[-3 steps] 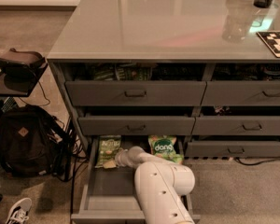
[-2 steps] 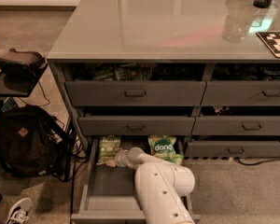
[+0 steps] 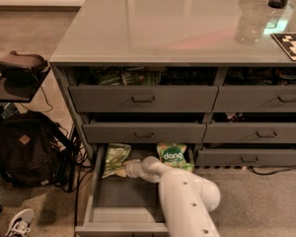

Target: Pick green jalapeno chip bag from bottom drawer and place on counter

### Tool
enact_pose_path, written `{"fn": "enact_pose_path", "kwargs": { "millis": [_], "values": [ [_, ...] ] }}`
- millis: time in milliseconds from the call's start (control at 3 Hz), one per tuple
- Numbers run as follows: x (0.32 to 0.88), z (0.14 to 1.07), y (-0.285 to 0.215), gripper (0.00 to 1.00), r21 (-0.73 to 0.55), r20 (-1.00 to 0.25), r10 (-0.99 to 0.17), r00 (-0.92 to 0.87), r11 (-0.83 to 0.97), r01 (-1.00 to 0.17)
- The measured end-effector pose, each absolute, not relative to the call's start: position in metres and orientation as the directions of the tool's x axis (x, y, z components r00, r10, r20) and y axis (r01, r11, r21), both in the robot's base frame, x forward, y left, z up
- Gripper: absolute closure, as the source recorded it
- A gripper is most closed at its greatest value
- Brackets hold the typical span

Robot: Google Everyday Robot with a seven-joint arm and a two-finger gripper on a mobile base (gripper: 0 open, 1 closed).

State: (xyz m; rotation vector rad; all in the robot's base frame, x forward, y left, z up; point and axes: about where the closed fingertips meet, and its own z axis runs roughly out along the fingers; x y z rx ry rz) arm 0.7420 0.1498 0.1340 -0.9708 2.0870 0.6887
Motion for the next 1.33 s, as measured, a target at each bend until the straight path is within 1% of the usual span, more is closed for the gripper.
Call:
{"fn": "enact_pose_path", "kwargs": {
  "millis": [333,667,1000,1333],
  "values": [
    [0.716,0.167,0.121,1.0,0.196,-0.792,-0.412,-0.45,0.526,-0.827],
    [0.696,0.199,0.107,1.0,0.25,-0.762,-0.466,-0.45,0.43,-0.868],
    [0.676,0.179,0.091,1.0,0.34,-0.654,-0.576,-0.491,0.356,-0.87],
    [0.669,0.157,0.079,1.0,0.406,-0.539,-0.679,-0.498,0.308,-0.86]
  ]
}}
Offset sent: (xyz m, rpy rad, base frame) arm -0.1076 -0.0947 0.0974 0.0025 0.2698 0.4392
